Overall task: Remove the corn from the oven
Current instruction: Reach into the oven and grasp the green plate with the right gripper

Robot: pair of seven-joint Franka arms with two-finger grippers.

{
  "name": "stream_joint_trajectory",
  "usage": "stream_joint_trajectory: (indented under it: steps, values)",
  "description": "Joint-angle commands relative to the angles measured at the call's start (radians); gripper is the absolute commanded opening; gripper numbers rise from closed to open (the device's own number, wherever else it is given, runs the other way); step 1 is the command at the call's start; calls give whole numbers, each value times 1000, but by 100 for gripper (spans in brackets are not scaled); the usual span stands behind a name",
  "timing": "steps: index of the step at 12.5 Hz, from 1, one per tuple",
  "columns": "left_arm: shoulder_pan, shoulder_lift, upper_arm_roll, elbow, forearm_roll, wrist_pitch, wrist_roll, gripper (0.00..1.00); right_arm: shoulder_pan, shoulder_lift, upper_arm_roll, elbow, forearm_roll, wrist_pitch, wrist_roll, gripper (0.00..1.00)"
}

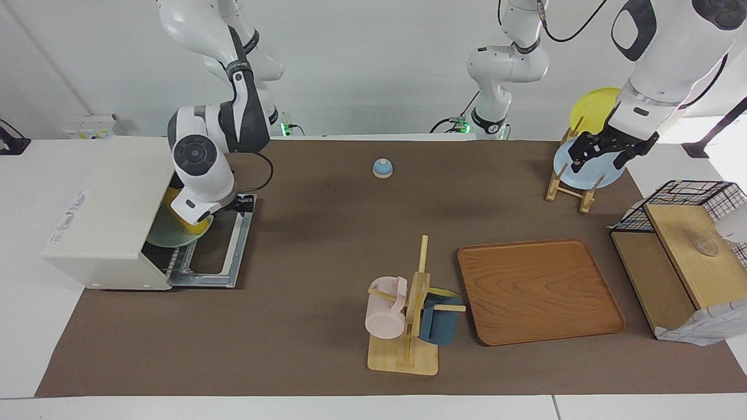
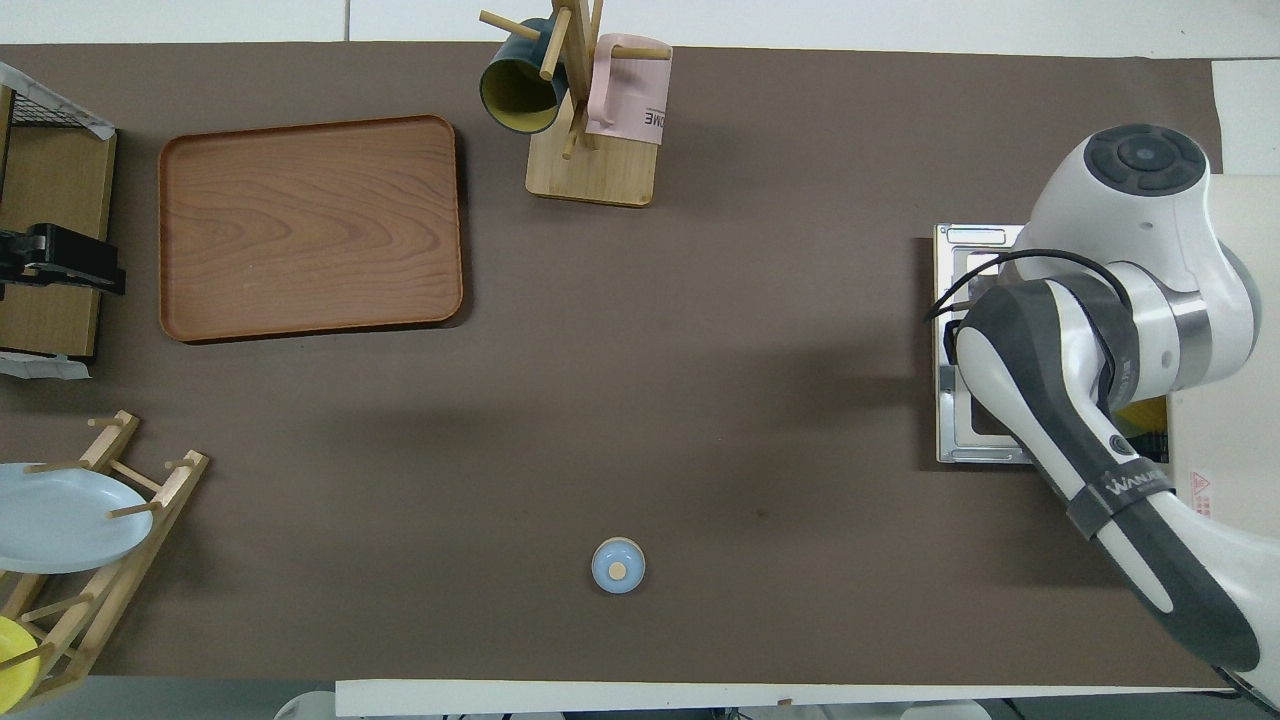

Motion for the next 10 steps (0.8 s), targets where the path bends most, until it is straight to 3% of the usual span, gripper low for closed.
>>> stream_joint_trajectory:
  steps: [1,8,9,10]
  values:
    - [6,-7,0,-6,-9,-9,9,100,-4,-26,11,-18,-30,-39,-11,68]
    - [6,-7,0,-6,-9,-9,9,100,-46,-49,14,-109,-93,58,-108,65]
    - [6,-7,-2,-6,-9,-9,9,100,-58,-57,13,-135,-93,91,-122,59]
    - [6,-7,0,-6,-9,-9,9,100,-60,-63,13,-144,-93,95,-130,43]
